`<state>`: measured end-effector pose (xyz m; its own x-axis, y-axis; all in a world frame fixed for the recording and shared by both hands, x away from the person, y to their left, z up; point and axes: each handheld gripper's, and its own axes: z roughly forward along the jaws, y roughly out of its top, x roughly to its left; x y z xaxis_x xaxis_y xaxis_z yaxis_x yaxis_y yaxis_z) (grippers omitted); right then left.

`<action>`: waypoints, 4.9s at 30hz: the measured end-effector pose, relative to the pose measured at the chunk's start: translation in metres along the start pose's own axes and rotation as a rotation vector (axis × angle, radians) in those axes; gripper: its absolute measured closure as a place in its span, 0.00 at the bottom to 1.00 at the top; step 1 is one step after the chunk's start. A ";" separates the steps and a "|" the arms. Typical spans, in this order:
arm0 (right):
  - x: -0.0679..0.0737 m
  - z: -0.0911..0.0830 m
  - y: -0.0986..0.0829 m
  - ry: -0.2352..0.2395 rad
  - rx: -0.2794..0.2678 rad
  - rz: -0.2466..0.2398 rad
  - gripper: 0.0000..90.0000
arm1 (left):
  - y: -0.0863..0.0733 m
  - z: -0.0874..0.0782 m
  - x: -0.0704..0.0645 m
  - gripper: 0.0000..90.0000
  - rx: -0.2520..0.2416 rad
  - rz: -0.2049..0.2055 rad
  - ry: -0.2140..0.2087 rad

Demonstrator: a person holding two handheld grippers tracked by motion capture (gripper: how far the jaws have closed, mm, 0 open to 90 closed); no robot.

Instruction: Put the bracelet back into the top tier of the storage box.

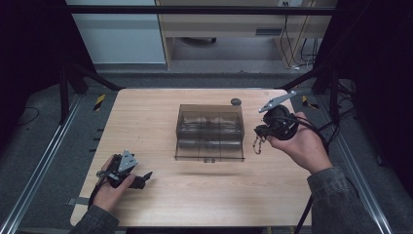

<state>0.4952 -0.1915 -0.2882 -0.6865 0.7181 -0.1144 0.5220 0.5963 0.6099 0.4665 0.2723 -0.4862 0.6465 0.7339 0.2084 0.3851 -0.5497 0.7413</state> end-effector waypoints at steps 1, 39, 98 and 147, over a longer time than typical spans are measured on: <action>0.000 -0.001 0.001 -0.001 -0.005 0.001 0.95 | 0.000 0.000 0.000 0.06 0.000 0.000 0.000; 0.025 0.007 0.041 0.034 -0.095 -0.026 0.95 | 0.000 0.001 -0.001 0.06 0.003 0.000 -0.002; 0.078 0.112 0.055 0.138 -0.040 -0.071 0.95 | 0.001 0.001 -0.002 0.06 0.005 0.012 -0.010; 0.082 0.120 0.039 0.137 -0.032 -0.056 1.00 | 0.001 0.000 -0.002 0.05 0.012 0.021 -0.011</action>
<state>0.5202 -0.0660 -0.3682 -0.7782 0.6266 -0.0421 0.4658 0.6208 0.6305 0.4660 0.2704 -0.4859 0.6621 0.7174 0.2166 0.3788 -0.5698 0.7293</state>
